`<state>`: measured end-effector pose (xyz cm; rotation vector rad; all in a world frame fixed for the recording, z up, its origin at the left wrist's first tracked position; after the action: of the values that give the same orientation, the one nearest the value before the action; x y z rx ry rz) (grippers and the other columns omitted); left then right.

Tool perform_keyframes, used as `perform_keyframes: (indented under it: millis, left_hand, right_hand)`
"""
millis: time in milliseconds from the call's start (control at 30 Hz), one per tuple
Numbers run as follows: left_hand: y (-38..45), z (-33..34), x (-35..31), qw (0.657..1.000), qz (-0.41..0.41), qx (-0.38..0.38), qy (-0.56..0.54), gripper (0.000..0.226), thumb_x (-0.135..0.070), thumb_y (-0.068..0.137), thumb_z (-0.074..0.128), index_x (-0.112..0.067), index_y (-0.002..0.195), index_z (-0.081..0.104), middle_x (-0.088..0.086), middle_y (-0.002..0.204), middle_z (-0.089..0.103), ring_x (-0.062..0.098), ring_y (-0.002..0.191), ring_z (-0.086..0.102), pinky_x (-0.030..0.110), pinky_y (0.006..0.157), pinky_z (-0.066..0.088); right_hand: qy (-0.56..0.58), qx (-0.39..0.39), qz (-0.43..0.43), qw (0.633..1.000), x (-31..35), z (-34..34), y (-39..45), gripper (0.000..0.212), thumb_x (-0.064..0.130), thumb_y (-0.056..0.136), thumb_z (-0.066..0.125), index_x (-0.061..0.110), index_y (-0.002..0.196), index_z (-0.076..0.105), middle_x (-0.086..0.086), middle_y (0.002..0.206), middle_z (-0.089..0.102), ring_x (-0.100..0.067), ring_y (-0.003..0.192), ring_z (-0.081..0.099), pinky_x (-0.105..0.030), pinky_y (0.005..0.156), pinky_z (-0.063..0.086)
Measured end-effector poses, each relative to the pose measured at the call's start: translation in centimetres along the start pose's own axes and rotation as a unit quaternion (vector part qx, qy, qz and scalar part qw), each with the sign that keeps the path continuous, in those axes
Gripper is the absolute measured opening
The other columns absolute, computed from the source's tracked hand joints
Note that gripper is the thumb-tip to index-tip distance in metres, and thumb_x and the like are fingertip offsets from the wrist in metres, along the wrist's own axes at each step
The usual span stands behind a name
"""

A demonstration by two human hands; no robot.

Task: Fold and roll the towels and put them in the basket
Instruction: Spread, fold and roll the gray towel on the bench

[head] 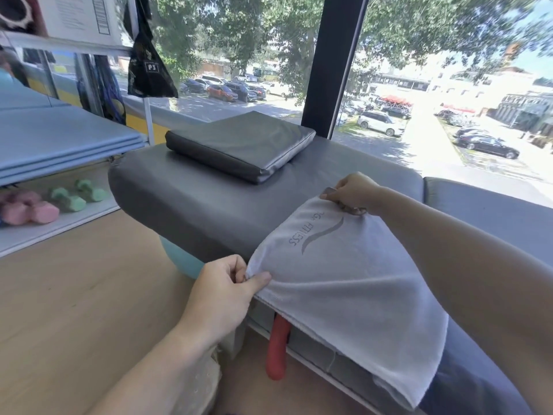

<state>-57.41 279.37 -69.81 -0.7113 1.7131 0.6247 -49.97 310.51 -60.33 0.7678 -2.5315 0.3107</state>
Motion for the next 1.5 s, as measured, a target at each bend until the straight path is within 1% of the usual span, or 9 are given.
perform_keyframes:
  millis: [200,433,633,767,933,1100,1233,1333,1500]
  left_hand:
    - [2.0,-2.4,-0.9,0.982,0.041,-0.184,-0.025,0.017,-0.022,0.09,0.073,-0.02,0.091,0.056,-0.007,0.075,0.068,0.011,0.065,0.058,0.03,0.061,0.041]
    - [5.7,-3.6,-2.9,0.969,0.096,-0.218,0.068,0.022,-0.029,0.085,0.078,-0.027,0.095,0.059,-0.016,0.078,0.071,0.015,0.08,0.066,0.036,0.074,0.05]
    - [9.1,-2.0,-5.0,0.976,0.118,-0.166,0.079,0.014,-0.02,0.091,0.072,-0.025,0.101,0.063,-0.009,0.088,0.073,0.015,0.089,0.068,0.027,0.073,0.045]
    - [11.4,-1.4,-6.1,0.969,0.143,-0.135,0.147,0.012,-0.014,0.09,0.071,-0.025,0.094,0.067,-0.01,0.088,0.073,0.013,0.087,0.066,0.028,0.075,0.044]
    - [14.5,0.0,-7.4,0.955,0.17,-0.125,0.21,0.013,-0.01,0.088,0.069,-0.022,0.089,0.071,-0.013,0.081,0.07,0.015,0.083,0.066,0.028,0.075,0.046]
    - [16.3,2.9,-6.7,0.98,0.109,-0.144,0.079,0.008,-0.012,0.087,0.075,-0.017,0.09,0.068,-0.01,0.075,0.065,0.012,0.072,0.061,0.013,0.059,0.043]
    - [16.1,3.3,-5.9,0.974,0.143,-0.154,0.083,0.004,-0.016,0.094,0.067,-0.013,0.097,0.065,-0.001,0.082,0.067,0.017,0.077,0.061,0.024,0.067,0.044]
    - [15.6,2.8,-6.0,0.974,0.169,-0.13,0.076,0.007,-0.012,0.1,0.055,-0.017,0.103,0.06,-0.001,0.081,0.065,0.013,0.071,0.058,0.018,0.062,0.044]
    - [15.7,2.5,-6.1,0.968,0.185,-0.074,0.15,0.022,-0.004,0.099,0.046,-0.019,0.102,0.062,-0.001,0.089,0.066,0.017,0.073,0.055,0.027,0.063,0.042]
  right_hand:
    - [-0.039,-0.003,0.01,0.999,-2.3,-2.5,-1.3,0.038,0.043,0.079,0.082,0.007,0.083,0.071,-0.005,0.082,0.066,-0.025,0.078,0.062,-0.03,0.068,0.053]
    - [0.222,0.151,0.047,0.962,-5.9,-4.8,-3.7,0.032,0.02,0.09,0.076,0.006,0.118,0.068,-0.016,0.126,0.069,-0.025,0.105,0.066,-0.044,0.105,0.051]
    - [0.334,0.164,0.03,0.928,-8.6,-5.4,-5.5,0.035,0.011,0.089,0.073,0.008,0.123,0.069,-0.011,0.124,0.071,-0.021,0.104,0.068,-0.027,0.085,0.06]
    - [0.26,-0.057,-0.037,0.963,-10.2,-2.7,-4.9,0.032,0.018,0.086,0.08,0.021,0.116,0.072,-0.009,0.1,0.076,-0.021,0.078,0.07,-0.025,0.066,0.059]
    - [0.223,-0.221,-0.099,0.944,-10.6,-3.2,-3.9,0.026,0.025,0.086,0.079,0.029,0.111,0.071,0.007,0.091,0.074,-0.01,0.086,0.068,-0.032,0.076,0.056]
    - [0.233,-0.173,-0.103,0.951,-12.4,-3.2,-3.5,0.023,0.02,0.09,0.075,0.029,0.111,0.072,0.001,0.092,0.076,-0.021,0.087,0.069,-0.039,0.086,0.058]
    - [0.258,-0.176,-0.111,0.943,-13.1,-3.4,-3.1,0.014,0.027,0.094,0.07,0.037,0.104,0.074,0.0,0.093,0.075,-0.026,0.094,0.07,-0.041,0.085,0.058]
    - [0.226,-0.206,-0.097,0.947,-13.0,-3.3,-2.9,0.002,0.029,0.091,0.074,0.031,0.091,0.073,0.005,0.095,0.072,-0.02,0.095,0.067,-0.033,0.079,0.053]
    - [0.183,-0.181,-0.081,0.963,-13.2,-3.3,-2.8,0.016,0.029,0.082,0.083,0.022,0.088,0.07,0.007,0.09,0.07,-0.013,0.081,0.063,-0.025,0.066,0.043]
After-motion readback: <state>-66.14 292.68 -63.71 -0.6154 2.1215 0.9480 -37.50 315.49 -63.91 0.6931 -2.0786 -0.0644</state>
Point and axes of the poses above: each hand's wrist, its own y-axis towards the middle knuckle, its own z-axis out of the palm, x = y × z, the point moved 2 cm from there along y, towards the middle knuckle
